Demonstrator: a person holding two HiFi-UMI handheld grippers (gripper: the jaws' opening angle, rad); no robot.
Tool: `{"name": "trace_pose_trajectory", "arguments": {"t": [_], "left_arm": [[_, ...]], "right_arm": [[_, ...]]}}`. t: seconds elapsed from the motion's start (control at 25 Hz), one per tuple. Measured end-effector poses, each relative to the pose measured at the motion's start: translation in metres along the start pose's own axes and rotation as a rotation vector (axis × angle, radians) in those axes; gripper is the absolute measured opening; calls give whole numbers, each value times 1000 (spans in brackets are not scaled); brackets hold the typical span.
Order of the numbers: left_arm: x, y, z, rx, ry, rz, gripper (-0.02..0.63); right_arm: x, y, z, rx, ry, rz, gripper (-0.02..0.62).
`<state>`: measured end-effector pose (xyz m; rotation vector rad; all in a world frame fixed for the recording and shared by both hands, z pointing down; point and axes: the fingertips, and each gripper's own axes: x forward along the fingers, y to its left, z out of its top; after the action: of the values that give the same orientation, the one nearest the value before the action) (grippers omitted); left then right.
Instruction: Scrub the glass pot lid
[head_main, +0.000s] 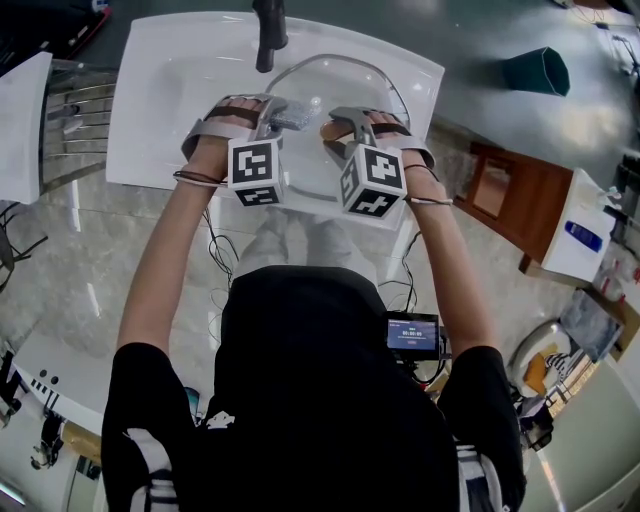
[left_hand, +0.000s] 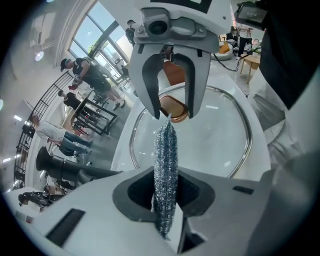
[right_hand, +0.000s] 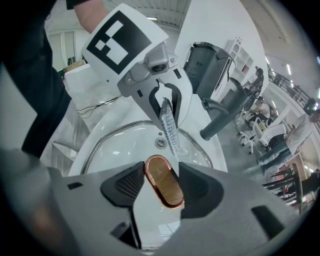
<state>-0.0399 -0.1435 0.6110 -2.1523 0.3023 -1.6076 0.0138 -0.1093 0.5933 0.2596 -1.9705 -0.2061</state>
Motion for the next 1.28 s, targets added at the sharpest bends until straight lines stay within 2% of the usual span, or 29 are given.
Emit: {"name": "trace_pose_trajectory", "arguments": {"t": [0.52,0.96,1.28], "left_arm": [[-17,-31,1,5,10,-23,69],[-33,-63,5,66,27,-64,69],[-34,-71,5,60,32,-76,69]], "right_arm": [[0,-1,0,14,4,-7,206],[0,-1,0,21,6,-4,207],[1,-1,0,23,6,0,206]]}}
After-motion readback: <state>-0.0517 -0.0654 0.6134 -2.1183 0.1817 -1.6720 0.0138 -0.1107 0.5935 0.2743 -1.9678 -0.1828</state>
